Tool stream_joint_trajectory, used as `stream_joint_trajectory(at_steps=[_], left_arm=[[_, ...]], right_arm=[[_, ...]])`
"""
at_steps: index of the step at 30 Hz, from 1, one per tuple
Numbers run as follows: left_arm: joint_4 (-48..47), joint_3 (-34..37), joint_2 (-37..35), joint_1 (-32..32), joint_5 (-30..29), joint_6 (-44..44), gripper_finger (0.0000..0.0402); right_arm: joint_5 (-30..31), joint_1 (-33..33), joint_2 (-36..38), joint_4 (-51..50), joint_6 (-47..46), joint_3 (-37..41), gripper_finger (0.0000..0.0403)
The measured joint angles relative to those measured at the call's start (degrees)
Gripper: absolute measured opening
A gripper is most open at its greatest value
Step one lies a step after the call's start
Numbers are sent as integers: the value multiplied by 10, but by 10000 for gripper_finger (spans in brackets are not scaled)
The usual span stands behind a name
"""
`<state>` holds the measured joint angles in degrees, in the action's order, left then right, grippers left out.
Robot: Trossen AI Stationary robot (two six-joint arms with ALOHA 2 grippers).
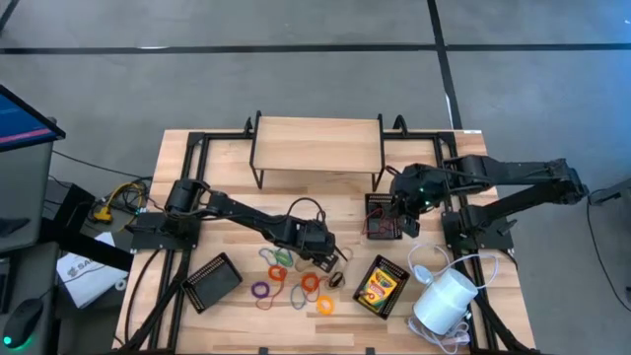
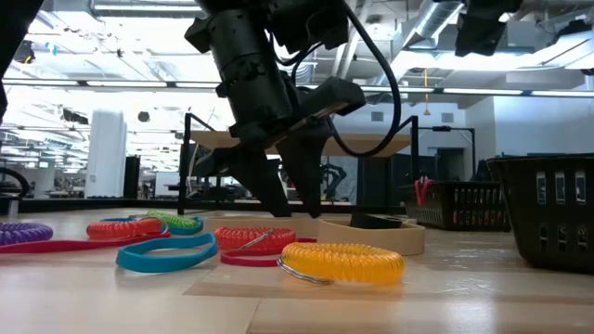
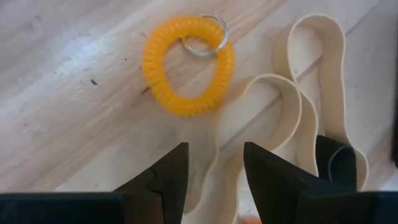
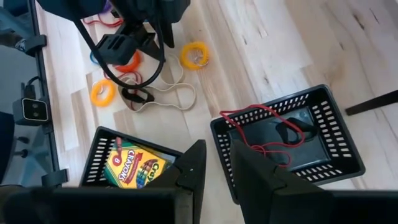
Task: Pick & Place Office Desk Supplies
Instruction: Put the left white rubber band into the top right black bin
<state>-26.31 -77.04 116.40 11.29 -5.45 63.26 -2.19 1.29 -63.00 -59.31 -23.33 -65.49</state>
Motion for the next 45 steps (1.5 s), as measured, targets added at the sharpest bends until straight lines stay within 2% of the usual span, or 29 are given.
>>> stream_joint_trajectory(at_steps=[15,45], left_arm=[[-20,0,0,0,-10,0,149],[-16,-3,20,35,-26,-45,149]], right_arm=[[-38,-5,0,-2,-5,0,72],[-38,28,0,-1,-17,0,72]])
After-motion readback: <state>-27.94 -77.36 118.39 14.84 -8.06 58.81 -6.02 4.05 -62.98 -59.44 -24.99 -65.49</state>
